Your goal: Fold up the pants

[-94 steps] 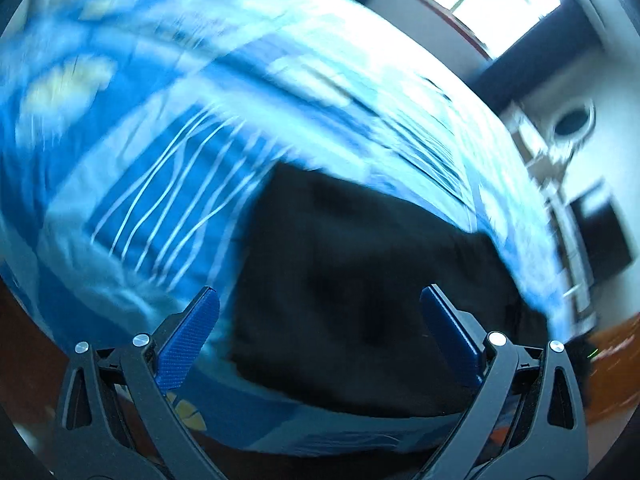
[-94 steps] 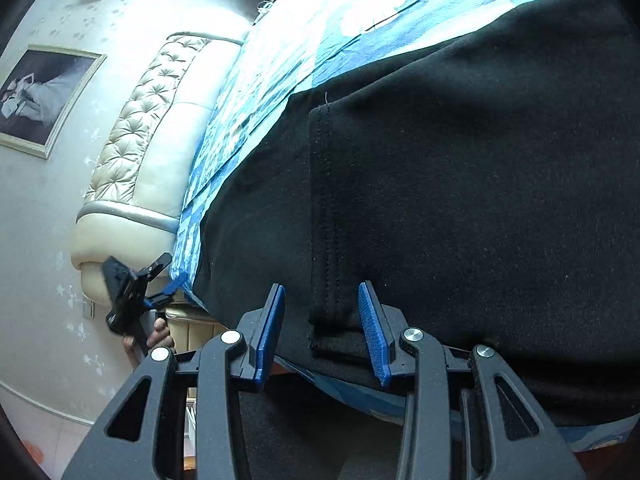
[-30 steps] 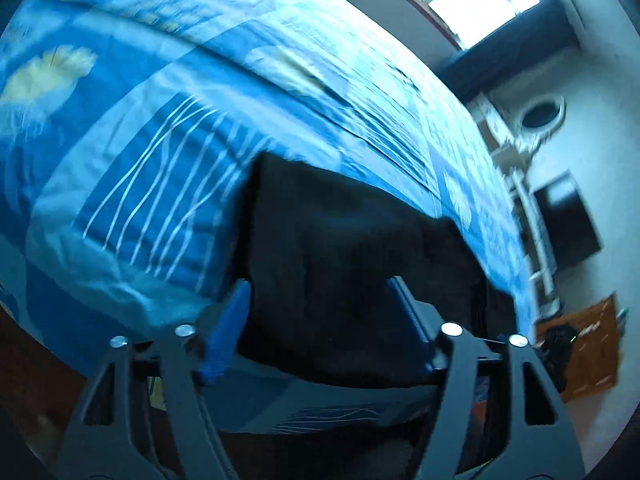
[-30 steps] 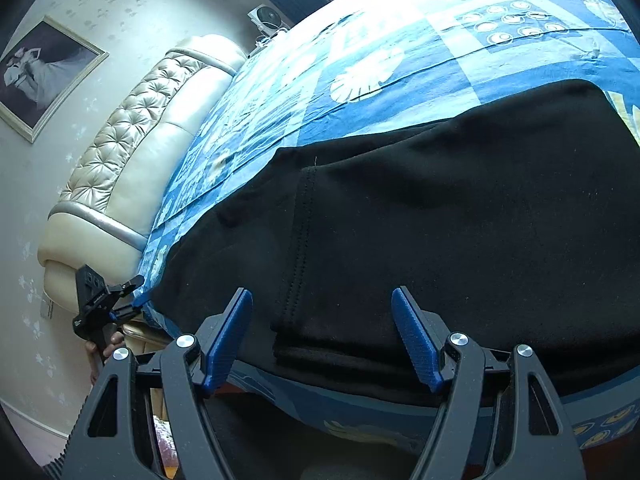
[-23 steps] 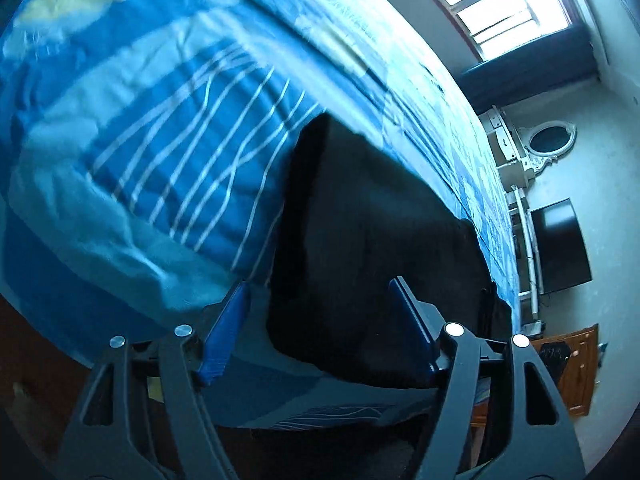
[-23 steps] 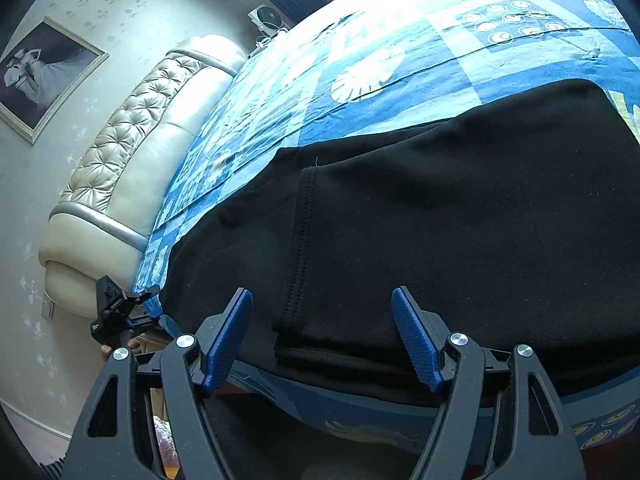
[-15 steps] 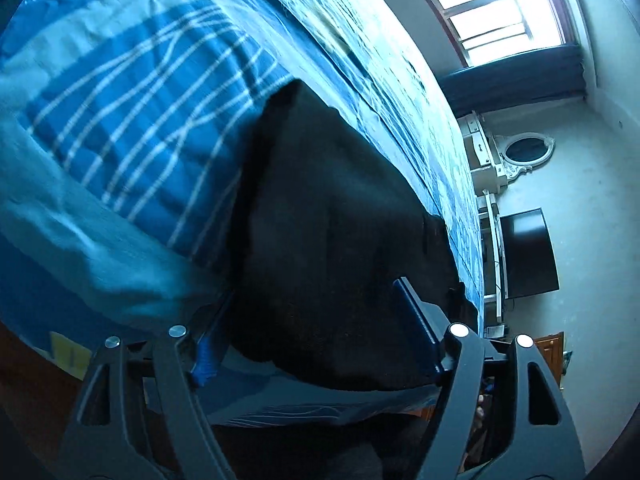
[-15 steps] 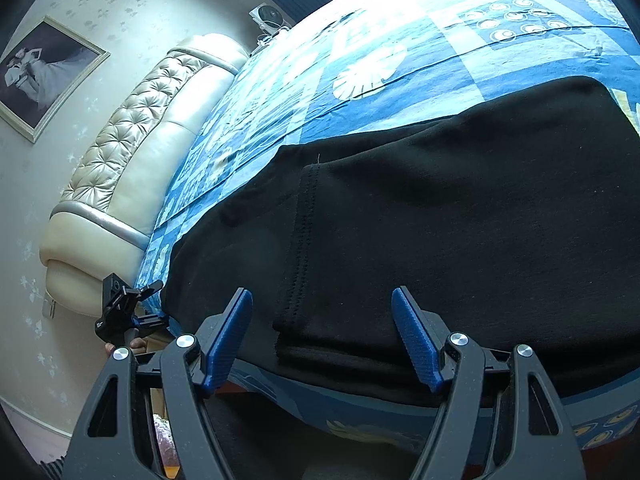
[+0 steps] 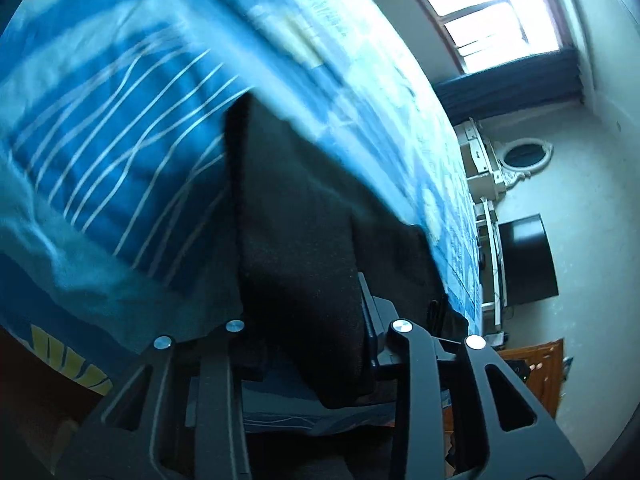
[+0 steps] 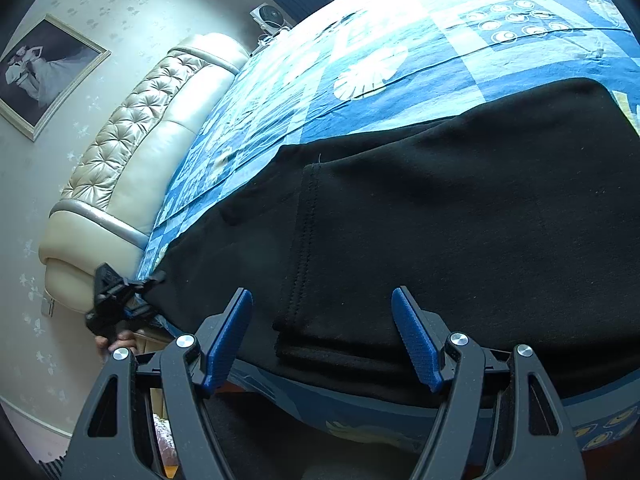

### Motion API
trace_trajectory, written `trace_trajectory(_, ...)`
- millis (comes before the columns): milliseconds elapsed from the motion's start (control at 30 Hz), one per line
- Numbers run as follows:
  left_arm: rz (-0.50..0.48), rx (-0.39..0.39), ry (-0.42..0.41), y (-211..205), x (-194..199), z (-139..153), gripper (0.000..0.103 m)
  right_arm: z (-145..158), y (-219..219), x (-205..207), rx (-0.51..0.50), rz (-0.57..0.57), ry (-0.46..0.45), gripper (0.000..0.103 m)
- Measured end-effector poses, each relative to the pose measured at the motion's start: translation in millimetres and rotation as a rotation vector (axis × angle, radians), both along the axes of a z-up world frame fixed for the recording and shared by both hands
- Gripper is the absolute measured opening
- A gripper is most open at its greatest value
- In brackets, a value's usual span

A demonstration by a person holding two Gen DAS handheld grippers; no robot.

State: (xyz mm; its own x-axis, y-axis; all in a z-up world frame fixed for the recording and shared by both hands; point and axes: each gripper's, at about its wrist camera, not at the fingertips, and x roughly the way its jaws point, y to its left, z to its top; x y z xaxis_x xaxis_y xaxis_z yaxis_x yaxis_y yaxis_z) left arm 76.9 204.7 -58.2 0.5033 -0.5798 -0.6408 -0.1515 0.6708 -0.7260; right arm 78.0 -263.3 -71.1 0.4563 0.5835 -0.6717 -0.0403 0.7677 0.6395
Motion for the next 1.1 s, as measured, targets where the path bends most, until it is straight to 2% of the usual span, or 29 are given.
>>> trace_trajectory(133,-0.037,0.048,-0.068,-27.0,5.6,46.6,0.025,5.3,-4.0,-0.6,0.003,-0.014,-0.009,0.072)
trace_trajectory(333,-0.123,0.128,-0.146,-77.2,17.9,98.7,0.021,17.3,-12.8,-2.3,0.006,-0.041,-0.035,0.072)
trace_trajectory(433,-0.187,0.184,-0.189,-117.7,18.8,125.5,0.020,22.8,-17.8,-4.5,0.007,-0.054,-0.047,0.072)
trace_trajectory(633,-0.331,0.297,-0.269,-208.9,14.0,158.3,0.019,40.4,-35.5,-13.2,0.021,-0.101,-0.085,0.072)
trace_trajectory(833,-0.457,0.367,-0.290,-295.1,6.6,155.1,0.017,57.0,-62.7,-21.1,0.031,-0.151,-0.116,0.072)
trace_trajectory(1100,-0.559,0.453,-0.254,-377.2,3.7,114.8,0.017,63.3,-104.6,-36.2,0.039,-0.229,-0.126,0.072)
